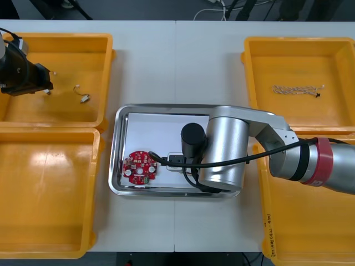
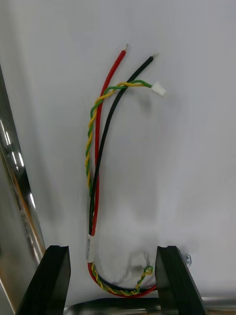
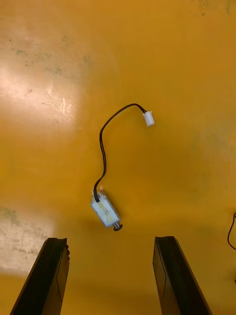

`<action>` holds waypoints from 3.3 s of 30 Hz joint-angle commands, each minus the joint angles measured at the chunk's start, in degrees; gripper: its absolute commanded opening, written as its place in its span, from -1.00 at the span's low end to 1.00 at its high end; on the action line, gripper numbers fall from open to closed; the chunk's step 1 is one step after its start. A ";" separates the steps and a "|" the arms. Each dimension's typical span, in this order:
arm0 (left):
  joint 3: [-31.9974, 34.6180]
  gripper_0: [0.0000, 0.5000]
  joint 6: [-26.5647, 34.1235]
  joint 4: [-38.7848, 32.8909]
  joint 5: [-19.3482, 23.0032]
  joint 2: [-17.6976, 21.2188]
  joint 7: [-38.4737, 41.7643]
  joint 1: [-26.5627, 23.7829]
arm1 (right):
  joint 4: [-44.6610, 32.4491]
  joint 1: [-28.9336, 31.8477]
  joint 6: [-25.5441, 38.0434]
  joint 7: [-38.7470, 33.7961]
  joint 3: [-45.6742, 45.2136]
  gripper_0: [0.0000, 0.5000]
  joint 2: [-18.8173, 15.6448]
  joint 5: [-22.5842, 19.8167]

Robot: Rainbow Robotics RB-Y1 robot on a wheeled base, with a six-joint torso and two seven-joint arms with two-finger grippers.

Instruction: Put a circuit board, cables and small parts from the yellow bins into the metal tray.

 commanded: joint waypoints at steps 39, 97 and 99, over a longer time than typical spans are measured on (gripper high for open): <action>-5.20 1.00 -12.16 3.91 -0.73 -1.95 -10.22 -1.30 | 3.53 -6.12 19.81 -11.46 -49.07 1.00 -3.56 -10.26; -4.50 -1.00 -11.29 2.94 -0.99 -1.24 -12.33 0.80 | 44.58 -14.12 16.51 -20.16 -71.22 1.00 3.47 23.93; -3.36 -1.00 -9.18 1.80 -1.17 -0.98 -12.33 0.80 | 45.46 -14.12 15.01 -19.99 -72.10 1.00 3.56 23.93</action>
